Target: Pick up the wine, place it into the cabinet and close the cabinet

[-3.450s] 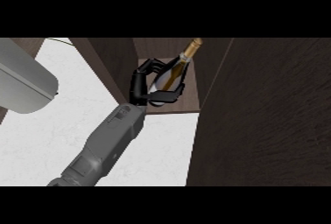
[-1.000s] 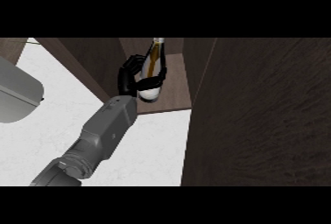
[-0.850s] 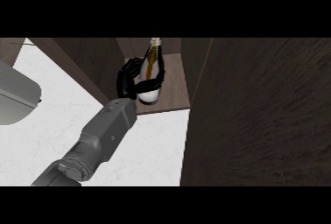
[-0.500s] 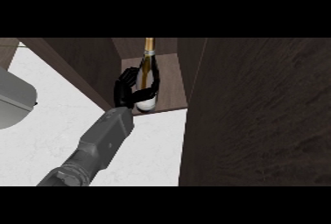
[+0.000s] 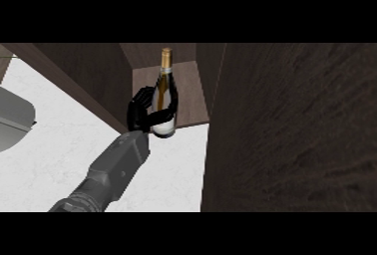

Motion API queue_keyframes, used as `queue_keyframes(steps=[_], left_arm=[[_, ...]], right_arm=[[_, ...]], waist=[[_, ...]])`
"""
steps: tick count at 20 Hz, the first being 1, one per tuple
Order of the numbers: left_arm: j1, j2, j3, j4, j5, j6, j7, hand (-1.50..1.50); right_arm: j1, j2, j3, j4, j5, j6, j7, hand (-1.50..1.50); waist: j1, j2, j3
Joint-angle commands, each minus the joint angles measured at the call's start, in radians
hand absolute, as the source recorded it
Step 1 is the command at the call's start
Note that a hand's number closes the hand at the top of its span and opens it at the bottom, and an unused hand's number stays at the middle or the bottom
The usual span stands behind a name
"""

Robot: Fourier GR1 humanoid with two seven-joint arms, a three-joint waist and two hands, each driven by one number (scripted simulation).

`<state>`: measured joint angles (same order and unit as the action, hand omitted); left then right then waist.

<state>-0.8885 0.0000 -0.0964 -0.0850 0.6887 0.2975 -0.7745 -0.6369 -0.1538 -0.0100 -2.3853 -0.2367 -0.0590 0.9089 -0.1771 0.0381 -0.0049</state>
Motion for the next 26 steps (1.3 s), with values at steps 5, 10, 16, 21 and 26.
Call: queue_keyframes(steps=[5, 10, 16, 21, 26], left_arm=[[0.005, 0.000, -0.032, -0.022, 0.018, 0.035, -0.012, 1.50], [-0.038, 0.000, -0.041, -0.033, 0.039, 0.076, 0.023, 1.50], [-0.083, 0.000, -0.061, -0.054, 0.063, 0.117, 0.044, 1.50], [-0.093, 0.000, -0.072, -0.052, 0.081, 0.126, 0.051, 1.50], [-0.191, 0.000, -0.064, -0.039, 0.090, 0.185, 0.101, 1.50]], right_arm=[[0.007, 0.025, 0.019, 0.008, -0.007, 0.002, -0.026, -1.50], [-0.001, 0.020, 0.027, -0.018, 0.000, -0.010, 0.002, -1.50], [0.040, 0.006, -0.014, 0.015, -0.040, 0.024, -0.020, -1.50], [0.045, 0.012, -0.004, -0.012, -0.035, 0.019, -0.020, -1.50], [0.040, -0.001, -0.044, -0.009, -0.059, 0.026, -0.023, -1.50]], waist=[[-0.002, 0.003, -0.001], [-0.005, -0.003, -0.001], [-0.015, 0.005, 0.001], [-0.010, 0.003, 0.001], [-0.010, 0.008, 0.002]])
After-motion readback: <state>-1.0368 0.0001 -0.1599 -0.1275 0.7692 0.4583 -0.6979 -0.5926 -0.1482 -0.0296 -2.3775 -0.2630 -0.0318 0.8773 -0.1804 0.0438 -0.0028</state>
